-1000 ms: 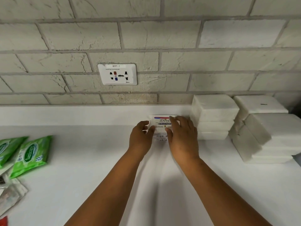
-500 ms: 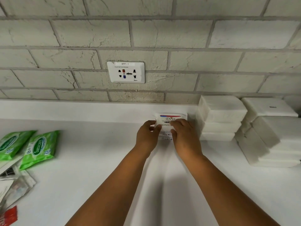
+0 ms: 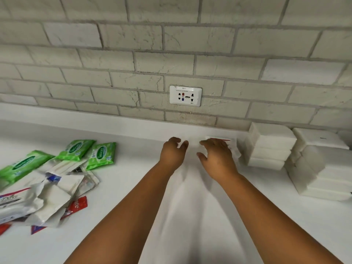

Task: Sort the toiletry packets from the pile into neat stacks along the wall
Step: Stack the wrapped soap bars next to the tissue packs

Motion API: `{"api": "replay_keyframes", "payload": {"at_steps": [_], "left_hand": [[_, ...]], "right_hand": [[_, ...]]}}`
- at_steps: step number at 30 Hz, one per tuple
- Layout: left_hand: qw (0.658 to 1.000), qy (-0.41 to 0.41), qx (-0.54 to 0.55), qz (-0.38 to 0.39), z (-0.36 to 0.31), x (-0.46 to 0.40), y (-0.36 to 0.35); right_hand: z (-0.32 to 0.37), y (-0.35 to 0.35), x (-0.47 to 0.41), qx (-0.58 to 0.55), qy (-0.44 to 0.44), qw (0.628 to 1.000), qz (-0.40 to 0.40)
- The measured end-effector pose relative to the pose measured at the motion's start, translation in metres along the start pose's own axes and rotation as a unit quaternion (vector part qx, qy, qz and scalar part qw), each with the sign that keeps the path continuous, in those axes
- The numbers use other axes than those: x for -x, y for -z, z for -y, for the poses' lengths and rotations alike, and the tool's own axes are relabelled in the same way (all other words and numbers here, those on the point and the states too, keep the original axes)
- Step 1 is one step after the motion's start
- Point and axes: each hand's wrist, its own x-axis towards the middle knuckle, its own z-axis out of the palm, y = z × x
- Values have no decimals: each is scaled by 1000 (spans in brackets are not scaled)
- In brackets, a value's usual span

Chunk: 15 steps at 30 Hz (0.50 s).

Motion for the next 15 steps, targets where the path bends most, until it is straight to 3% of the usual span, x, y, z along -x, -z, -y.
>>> {"api": "replay_keyframes", "payload": {"at_steps": [15], "left_hand": [[981, 9, -19, -191, 82, 72, 211]], "right_hand": [[213, -27, 36, -115, 137, 979, 96]]}}
